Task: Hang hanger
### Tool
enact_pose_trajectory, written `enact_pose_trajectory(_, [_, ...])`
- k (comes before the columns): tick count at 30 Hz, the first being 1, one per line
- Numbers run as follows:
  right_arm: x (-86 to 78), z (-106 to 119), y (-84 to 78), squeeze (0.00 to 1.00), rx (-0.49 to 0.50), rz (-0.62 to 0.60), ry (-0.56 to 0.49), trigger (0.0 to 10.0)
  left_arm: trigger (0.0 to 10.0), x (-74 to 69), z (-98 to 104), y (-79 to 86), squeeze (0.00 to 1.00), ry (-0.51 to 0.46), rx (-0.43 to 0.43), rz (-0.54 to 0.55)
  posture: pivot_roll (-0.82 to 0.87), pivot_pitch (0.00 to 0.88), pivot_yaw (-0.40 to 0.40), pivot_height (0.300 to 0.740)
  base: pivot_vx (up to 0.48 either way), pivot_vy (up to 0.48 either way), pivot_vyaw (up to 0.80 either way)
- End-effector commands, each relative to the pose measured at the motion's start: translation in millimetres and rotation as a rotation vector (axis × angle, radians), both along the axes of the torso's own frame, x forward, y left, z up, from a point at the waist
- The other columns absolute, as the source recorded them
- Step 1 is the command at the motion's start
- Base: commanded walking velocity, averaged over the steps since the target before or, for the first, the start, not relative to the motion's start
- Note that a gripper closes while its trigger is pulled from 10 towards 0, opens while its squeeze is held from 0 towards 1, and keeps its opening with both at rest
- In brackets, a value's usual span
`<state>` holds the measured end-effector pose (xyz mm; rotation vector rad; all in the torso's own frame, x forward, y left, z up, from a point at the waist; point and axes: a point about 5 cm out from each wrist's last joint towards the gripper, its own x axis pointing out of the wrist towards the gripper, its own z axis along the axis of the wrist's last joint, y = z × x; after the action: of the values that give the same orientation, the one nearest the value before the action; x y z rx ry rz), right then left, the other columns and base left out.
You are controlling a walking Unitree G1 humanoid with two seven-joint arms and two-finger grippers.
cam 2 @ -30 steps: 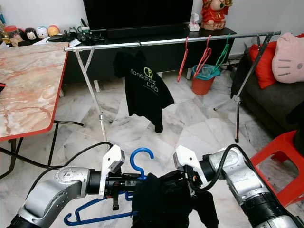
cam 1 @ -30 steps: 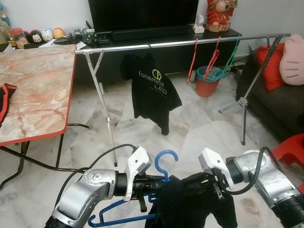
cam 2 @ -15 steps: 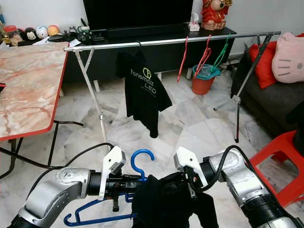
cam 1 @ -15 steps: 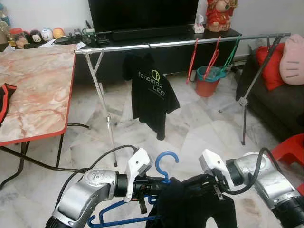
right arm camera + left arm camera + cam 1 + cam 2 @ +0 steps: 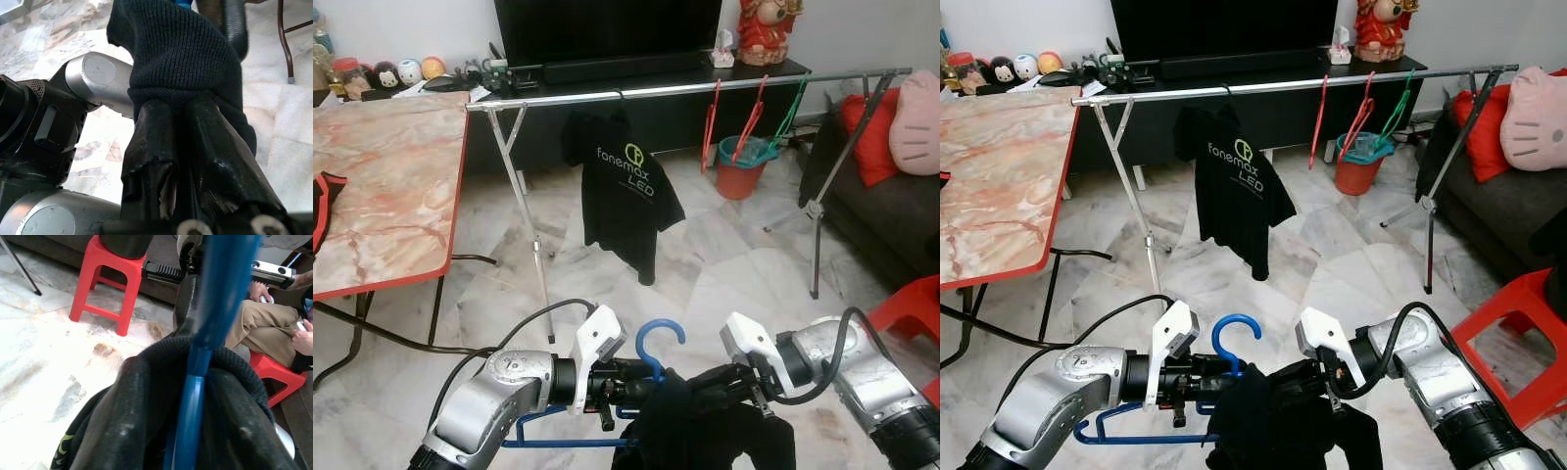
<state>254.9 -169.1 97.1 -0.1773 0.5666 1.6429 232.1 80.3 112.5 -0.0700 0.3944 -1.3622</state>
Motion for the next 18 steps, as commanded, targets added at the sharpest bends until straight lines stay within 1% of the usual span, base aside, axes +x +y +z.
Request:
enact_pose_trajectory(1, [-17.6, -17.1, 13.7, 0.0, -0.018, 0.147, 0.095, 0.0, 10.0, 19.2, 34.4, 1.1, 1.0, -0.169, -0.095, 0.051, 0.02, 0.0, 0.006, 0.74, 0.0, 0.0, 0.0])
enact_pose_trajectory(4, [-18.4, -18.2, 13.1, 0.0, -0.029, 0.154, 0.095, 0.0, 10.0, 21.8, 34.4, 4.8, 1.0, -0.18, -0.082, 0.06, 0.02, 0.0, 0.007, 0.74, 0.0, 0.0, 0.0])
enact_pose_trajectory(5, [-18.5, -19.1, 11.8, 0.0, -0.042, 0.156, 0.093, 0.0, 10.0, 26.2, 35.5, 11.2, 1.0, -0.194, -0.066, 0.077, 0.02, 0.0, 0.008, 0.74, 0.0, 0.0, 0.0])
enact_pose_trajectory(6, [-18.5, -19.1, 11.8, 0.0, -0.042, 0.156, 0.093, 0.0, 10.0, 26.2, 35.5, 11.2, 1.0, -0.194, -0.066, 0.077, 0.02, 0.0, 0.008, 0.74, 0.0, 0.0, 0.0])
enact_pose_trajectory(9, [-18.6, -21.8, 9.2, 0.0, -0.068, 0.154, 0.087, 0.0, 10.0, 31.8, 38.3, 21.4, 1.0, -0.207, -0.049, 0.099, 0.02, 0.0, 0.008, 0.74, 0.0, 0.0, 0.0])
enact_pose_trajectory(18, [-20.5, -24.8, 9.1, 0.0, -0.076, 0.153, 0.09, 0.0, 10.0, 39.1, 43.9, 37.6, 1.0, -0.217, -0.029, 0.12, 0.03, 0.0, 0.003, 0.74, 0.0, 0.0, 0.0])
